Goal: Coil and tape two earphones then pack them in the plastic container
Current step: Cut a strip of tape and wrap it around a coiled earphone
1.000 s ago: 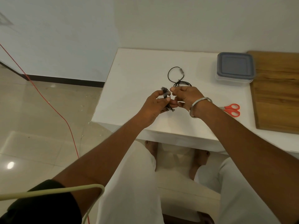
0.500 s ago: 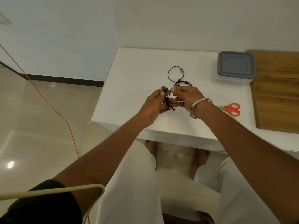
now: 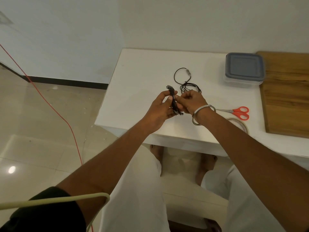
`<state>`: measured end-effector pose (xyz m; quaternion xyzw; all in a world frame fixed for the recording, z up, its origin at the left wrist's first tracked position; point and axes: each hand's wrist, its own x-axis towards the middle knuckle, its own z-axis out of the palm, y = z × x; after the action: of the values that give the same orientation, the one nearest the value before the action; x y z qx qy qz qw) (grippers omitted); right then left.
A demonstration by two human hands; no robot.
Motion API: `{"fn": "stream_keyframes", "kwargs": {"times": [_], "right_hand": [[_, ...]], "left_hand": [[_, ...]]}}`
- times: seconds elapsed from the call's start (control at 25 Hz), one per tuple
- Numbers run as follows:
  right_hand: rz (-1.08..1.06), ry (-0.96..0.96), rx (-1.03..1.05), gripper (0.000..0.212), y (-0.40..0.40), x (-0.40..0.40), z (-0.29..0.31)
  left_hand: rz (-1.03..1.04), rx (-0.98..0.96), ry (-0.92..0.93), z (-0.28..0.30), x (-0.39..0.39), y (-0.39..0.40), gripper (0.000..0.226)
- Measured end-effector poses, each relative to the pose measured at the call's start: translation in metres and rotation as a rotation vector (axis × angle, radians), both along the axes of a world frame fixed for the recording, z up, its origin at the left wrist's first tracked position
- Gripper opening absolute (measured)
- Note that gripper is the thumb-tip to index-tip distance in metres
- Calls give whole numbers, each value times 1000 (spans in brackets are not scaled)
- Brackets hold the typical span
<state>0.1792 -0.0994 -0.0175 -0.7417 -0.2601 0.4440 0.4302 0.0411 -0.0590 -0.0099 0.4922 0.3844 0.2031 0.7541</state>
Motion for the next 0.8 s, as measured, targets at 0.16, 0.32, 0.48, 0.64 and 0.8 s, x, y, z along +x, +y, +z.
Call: {"fn": "stream_keyframes", "kwargs": {"times": [0.16,0.32,0.48,0.64,0.8], "right_hand": [[14,-93,-25,28,0,2,2],[88,-157,-148,31,0,5,5],[17,-205,-78,13,-1,5,2],[-12,-270,113,17,-3,-3,13],[116,-302,151,20,-6,-9,18]], "left_hand": [[-17,1,6,-3,-2,0,29],[-34,-17,-32,-2,-3,0,30],[-26,-11,-52,-1,-3,1,30],[8,31,-20,-3,-4,3,31],[39,85,20,-2,-3,4,25]]}}
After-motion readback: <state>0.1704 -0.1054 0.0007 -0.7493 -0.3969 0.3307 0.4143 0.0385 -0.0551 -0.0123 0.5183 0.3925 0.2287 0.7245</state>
